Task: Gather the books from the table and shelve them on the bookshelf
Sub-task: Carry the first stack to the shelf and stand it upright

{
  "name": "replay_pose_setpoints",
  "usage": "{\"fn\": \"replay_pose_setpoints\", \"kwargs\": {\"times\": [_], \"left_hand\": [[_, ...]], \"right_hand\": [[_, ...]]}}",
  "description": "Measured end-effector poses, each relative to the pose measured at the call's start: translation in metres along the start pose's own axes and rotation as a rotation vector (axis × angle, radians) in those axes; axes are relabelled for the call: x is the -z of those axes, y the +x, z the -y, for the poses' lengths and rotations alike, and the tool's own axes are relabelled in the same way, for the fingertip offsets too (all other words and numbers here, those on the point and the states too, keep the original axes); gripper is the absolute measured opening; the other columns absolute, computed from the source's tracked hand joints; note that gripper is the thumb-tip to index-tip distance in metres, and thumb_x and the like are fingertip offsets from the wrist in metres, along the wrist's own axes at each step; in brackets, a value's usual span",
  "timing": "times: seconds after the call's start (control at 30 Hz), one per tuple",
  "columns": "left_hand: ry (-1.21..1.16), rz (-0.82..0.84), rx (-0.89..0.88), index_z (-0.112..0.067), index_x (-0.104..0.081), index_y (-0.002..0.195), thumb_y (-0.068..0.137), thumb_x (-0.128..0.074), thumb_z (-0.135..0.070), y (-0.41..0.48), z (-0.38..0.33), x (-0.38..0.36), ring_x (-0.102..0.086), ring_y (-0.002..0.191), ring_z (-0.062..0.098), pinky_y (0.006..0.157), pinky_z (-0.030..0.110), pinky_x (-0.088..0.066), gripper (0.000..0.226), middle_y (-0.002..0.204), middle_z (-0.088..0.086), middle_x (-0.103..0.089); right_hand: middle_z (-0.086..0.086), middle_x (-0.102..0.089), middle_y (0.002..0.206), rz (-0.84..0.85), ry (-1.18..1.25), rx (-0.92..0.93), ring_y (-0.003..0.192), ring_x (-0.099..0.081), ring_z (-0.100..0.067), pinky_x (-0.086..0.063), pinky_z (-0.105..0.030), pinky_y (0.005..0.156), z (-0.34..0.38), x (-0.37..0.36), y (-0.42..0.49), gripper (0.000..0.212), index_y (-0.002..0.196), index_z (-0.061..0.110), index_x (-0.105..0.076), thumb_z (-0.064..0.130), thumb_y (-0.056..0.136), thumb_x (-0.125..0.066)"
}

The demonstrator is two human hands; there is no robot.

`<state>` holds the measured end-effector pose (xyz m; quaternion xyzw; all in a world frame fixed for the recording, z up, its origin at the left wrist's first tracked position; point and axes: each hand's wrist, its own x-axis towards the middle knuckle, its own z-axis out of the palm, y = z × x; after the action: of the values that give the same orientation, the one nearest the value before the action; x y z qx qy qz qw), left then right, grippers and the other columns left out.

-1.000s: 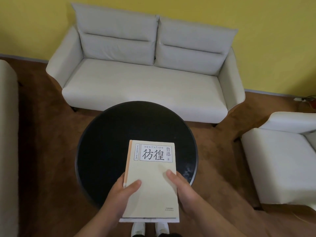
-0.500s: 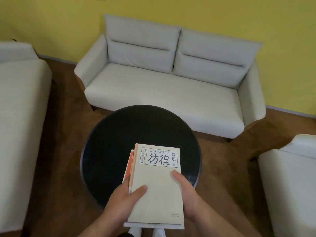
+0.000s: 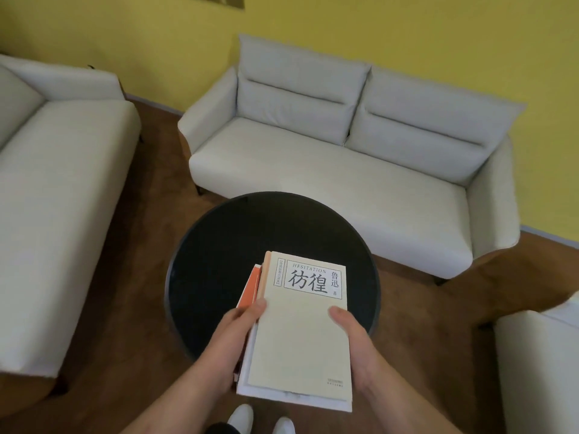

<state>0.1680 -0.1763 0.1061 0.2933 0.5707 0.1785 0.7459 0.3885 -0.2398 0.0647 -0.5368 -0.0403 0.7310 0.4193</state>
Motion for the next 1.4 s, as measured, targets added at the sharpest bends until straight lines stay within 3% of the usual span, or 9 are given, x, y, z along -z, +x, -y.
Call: {"fn": "replay_pose_setpoints", "kwargs": {"times": [0.07, 0.17, 0.33, 0.47, 0.63, 0.7, 0.9, 1.27, 1.4], "left_hand": [[-0.028, 0.066, -0.007, -0.013, -0.054, 0.133, 0.070, -0.067, -0.054, -0.006, -0.005, 0.002, -0.071, 0.106, 0.039, 0.102, 0.060, -0.048, 0.076, 0.116, 0.017, -0.073], [-0.028, 0.110, -0.077, -0.014, -0.053, 0.134, 0.065, -0.072, -0.059, -0.016, -0.004, 0.012, -0.070, 0.107, 0.036, 0.102, 0.058, -0.048, 0.085, 0.118, 0.015, -0.073], [-0.316, 0.178, -0.104, -0.013, -0.051, 0.139, 0.055, -0.086, -0.039, -0.031, 0.018, 0.041, -0.070, 0.105, 0.043, 0.076, 0.048, -0.060, 0.094, 0.122, 0.022, -0.070], [-0.479, 0.077, -0.238, -0.016, -0.055, 0.137, 0.065, -0.082, -0.036, -0.052, 0.043, 0.074, -0.068, 0.109, 0.042, 0.076, 0.046, -0.060, 0.080, 0.125, 0.021, -0.069], [-0.558, -0.077, -0.326, -0.013, -0.059, 0.132, 0.074, -0.070, -0.039, -0.089, 0.062, 0.129, -0.065, 0.113, 0.047, 0.092, 0.056, -0.054, 0.065, 0.126, 0.024, -0.067], [-0.600, -0.126, -0.348, -0.011, -0.059, 0.132, 0.078, -0.063, -0.037, -0.102, 0.070, 0.155, -0.064, 0.113, 0.047, 0.094, 0.057, -0.052, 0.060, 0.126, 0.025, -0.066], [-0.800, -0.199, -0.381, -0.010, -0.058, 0.134, 0.076, -0.069, -0.035, -0.147, 0.101, 0.240, -0.067, 0.109, 0.046, 0.078, 0.049, -0.059, 0.064, 0.128, 0.025, -0.065], [-0.965, -0.536, -0.403, -0.012, -0.057, 0.132, 0.075, -0.065, -0.043, -0.225, 0.163, 0.375, -0.069, 0.108, 0.041, 0.087, 0.053, -0.055, 0.065, 0.122, 0.019, -0.070], [-1.020, -0.611, -0.395, -0.015, -0.060, 0.131, 0.075, -0.065, -0.047, -0.249, 0.178, 0.404, -0.069, 0.110, 0.039, 0.092, 0.053, -0.054, 0.064, 0.122, 0.016, -0.071]], "right_hand": [[-0.018, -0.072, 0.128, 0.032, 0.005, 0.022, 0.112, -0.071, -0.041, -0.059, -0.051, 0.088, 0.000, -0.002, -0.003, 0.063, 0.138, 0.026, -0.056, 0.046, 0.080, -0.072], [-0.017, -0.069, 0.133, 0.096, -0.042, 0.070, 0.121, -0.066, -0.043, -0.046, -0.060, 0.108, 0.003, -0.015, -0.010, 0.068, 0.141, 0.027, -0.055, 0.046, 0.078, -0.071], [-0.017, -0.074, 0.123, 0.126, -0.221, 0.126, 0.112, -0.071, -0.040, -0.057, -0.048, 0.090, 0.011, -0.063, -0.023, 0.071, 0.141, 0.022, -0.054, 0.040, 0.073, -0.067], [-0.017, -0.077, 0.115, 0.198, -0.312, 0.097, 0.102, -0.074, -0.038, -0.060, -0.046, 0.081, -0.002, -0.115, -0.028, 0.063, 0.133, 0.019, -0.060, 0.031, 0.072, -0.068], [-0.012, -0.076, 0.119, 0.251, -0.419, 0.014, 0.113, -0.071, -0.039, -0.048, -0.062, 0.106, -0.027, -0.186, -0.021, 0.044, 0.133, 0.031, -0.059, 0.027, 0.090, -0.065], [-0.012, -0.074, 0.124, 0.299, -0.452, -0.020, 0.116, -0.069, -0.039, -0.046, -0.063, 0.108, -0.042, -0.219, -0.018, 0.052, 0.134, 0.032, -0.058, 0.027, 0.083, -0.067], [-0.015, -0.068, 0.134, 0.442, -0.598, -0.144, 0.123, -0.064, -0.043, -0.042, -0.066, 0.110, -0.103, -0.315, 0.006, 0.061, 0.146, 0.029, -0.047, 0.027, 0.087, -0.064], [-0.013, -0.069, 0.134, 0.636, -0.914, -0.209, 0.123, -0.065, -0.041, -0.043, -0.063, 0.111, -0.223, -0.469, 0.025, 0.068, 0.144, 0.019, -0.051, 0.026, 0.078, -0.067], [-0.018, -0.067, 0.136, 0.690, -0.982, -0.256, 0.126, -0.061, -0.045, -0.040, -0.064, 0.113, -0.257, -0.516, 0.024, 0.050, 0.145, 0.015, -0.051, 0.012, 0.096, -0.060]]}}
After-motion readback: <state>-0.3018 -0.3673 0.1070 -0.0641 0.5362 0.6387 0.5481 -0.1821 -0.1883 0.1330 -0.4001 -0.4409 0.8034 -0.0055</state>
